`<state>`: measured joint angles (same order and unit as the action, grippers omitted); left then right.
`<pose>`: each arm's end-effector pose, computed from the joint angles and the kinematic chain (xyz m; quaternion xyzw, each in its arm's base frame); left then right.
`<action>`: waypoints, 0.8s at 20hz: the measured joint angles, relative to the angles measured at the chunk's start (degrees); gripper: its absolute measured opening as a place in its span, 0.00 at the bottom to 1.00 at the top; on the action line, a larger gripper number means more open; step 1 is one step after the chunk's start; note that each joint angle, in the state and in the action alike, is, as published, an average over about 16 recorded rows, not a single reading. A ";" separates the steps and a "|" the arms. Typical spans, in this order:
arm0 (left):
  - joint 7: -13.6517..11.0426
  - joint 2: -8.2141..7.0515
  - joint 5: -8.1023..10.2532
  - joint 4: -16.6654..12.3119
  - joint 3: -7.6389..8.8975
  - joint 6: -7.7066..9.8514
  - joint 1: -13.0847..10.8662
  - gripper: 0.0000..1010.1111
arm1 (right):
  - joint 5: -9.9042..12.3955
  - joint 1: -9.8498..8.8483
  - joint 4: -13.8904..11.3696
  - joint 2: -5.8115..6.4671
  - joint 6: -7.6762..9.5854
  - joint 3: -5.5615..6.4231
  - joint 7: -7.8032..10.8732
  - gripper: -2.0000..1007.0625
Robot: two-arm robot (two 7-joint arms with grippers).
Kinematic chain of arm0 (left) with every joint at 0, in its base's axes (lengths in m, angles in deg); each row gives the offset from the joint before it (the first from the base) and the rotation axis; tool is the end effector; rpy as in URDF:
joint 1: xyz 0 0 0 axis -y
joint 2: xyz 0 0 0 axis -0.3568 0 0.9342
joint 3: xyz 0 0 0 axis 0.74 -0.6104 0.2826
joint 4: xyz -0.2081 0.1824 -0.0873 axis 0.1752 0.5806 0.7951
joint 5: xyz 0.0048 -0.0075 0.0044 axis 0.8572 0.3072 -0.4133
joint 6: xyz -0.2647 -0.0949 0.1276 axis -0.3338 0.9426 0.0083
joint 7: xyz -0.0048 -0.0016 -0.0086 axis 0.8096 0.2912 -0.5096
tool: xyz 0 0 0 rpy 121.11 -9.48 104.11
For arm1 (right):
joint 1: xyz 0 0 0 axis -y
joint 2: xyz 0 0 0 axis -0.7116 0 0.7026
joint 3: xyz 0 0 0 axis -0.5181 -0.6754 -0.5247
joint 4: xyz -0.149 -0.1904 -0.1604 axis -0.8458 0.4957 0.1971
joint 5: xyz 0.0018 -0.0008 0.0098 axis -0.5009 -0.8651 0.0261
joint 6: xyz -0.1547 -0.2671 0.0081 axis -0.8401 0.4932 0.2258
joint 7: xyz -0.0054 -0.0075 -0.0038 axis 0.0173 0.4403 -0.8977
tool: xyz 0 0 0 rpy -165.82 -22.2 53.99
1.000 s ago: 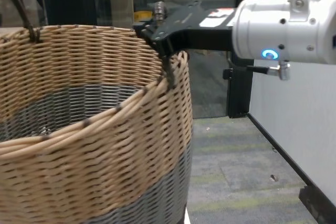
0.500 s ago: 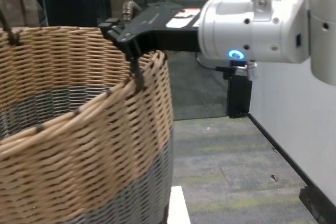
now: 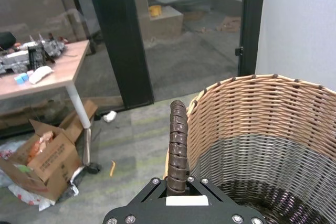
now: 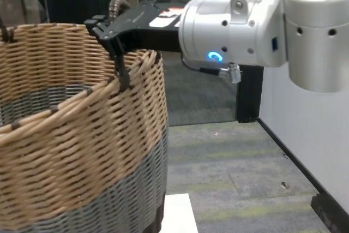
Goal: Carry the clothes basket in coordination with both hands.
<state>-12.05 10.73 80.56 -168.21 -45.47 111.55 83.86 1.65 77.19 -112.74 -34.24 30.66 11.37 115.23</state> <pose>0.3772 0.1042 -0.1506 0.0933 -0.0035 0.6775 0.7296 0.4252 0.1363 -0.1865 -0.1088 -0.1903 -0.2894 0.9318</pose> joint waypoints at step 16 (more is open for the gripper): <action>-3.77 2.78 -2.89 9.09 -2.30 -6.06 5.75 0.00 | -3.28 2.67 7.39 -3.96 -2.11 -0.45 -2.18 0.07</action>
<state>-15.82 13.50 77.67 -159.12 -47.77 105.50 89.61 -1.63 79.86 -105.35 -38.20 28.55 10.93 113.05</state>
